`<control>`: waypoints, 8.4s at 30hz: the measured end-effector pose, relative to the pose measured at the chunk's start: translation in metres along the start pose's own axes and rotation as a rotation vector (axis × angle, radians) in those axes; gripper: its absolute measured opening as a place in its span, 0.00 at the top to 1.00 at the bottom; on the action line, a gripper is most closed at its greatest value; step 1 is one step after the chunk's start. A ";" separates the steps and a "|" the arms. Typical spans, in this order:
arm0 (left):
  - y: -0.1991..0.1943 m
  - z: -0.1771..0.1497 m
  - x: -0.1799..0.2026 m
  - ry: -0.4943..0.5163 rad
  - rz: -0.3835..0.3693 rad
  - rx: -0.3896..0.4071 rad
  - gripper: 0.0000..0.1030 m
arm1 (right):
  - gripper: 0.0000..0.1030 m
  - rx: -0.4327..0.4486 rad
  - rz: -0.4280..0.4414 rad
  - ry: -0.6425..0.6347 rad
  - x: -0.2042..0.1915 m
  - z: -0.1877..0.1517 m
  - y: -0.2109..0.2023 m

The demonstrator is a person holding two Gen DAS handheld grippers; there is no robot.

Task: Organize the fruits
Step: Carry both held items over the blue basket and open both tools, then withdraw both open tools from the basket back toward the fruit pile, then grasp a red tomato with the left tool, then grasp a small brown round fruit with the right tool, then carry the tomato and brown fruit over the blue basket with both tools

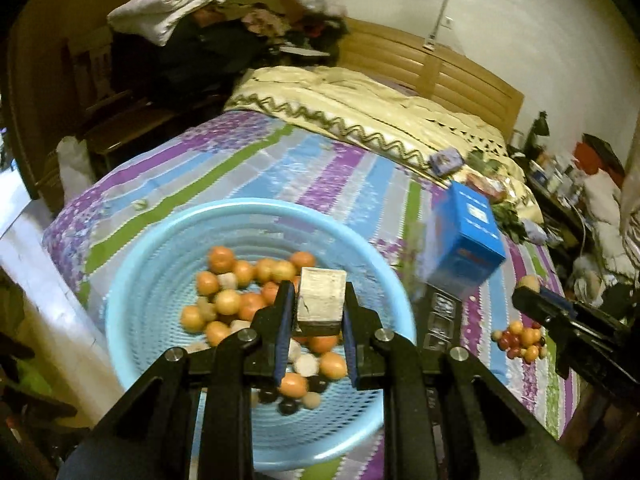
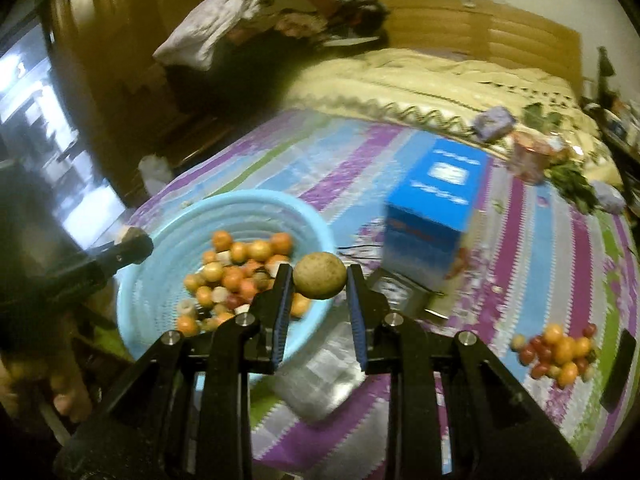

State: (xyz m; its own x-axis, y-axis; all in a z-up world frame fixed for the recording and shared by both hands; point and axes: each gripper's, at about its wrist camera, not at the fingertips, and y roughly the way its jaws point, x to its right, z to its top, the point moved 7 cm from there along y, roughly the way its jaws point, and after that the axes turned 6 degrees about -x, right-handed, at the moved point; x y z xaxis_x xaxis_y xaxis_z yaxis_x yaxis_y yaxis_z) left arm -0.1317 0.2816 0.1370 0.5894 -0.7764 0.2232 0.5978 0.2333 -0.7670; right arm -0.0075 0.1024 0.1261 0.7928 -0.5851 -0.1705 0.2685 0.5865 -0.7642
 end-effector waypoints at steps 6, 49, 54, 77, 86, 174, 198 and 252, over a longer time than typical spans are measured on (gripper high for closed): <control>0.011 -0.001 -0.037 -0.036 -0.002 -0.059 0.79 | 0.73 -0.091 0.042 -0.047 -0.040 0.003 0.033; 0.079 -0.035 -0.076 -0.085 -0.039 -0.273 0.74 | 0.68 -0.292 0.055 -0.058 -0.062 -0.016 0.100; 0.075 -0.031 -0.078 -0.103 -0.042 -0.241 0.32 | 0.33 -0.266 0.058 -0.049 -0.059 -0.012 0.095; 0.076 -0.028 -0.067 -0.091 -0.025 -0.172 0.14 | 0.09 -0.139 0.048 -0.066 -0.056 -0.012 0.073; 0.075 -0.037 -0.041 -0.090 -0.071 -0.146 0.11 | 0.09 0.062 -0.104 -0.128 -0.028 -0.045 0.023; 0.250 -0.211 0.406 0.612 -0.552 -0.375 0.73 | 0.58 -0.080 -0.354 0.343 0.386 -0.200 0.007; 0.183 -0.174 0.394 0.564 -0.390 -0.243 0.73 | 0.75 0.016 -0.440 0.532 0.340 -0.199 -0.061; 0.036 -0.003 -0.036 0.001 0.047 -0.050 0.73 | 0.75 -0.049 -0.019 -0.036 -0.032 0.003 0.032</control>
State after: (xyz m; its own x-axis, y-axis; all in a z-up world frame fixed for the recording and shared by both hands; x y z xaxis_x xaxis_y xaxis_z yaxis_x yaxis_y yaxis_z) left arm -0.1328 0.3163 0.0995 0.6156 -0.7658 0.1861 0.5418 0.2397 -0.8056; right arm -0.0221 0.1415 0.1093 0.8072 -0.5749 -0.1339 0.2575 0.5471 -0.7965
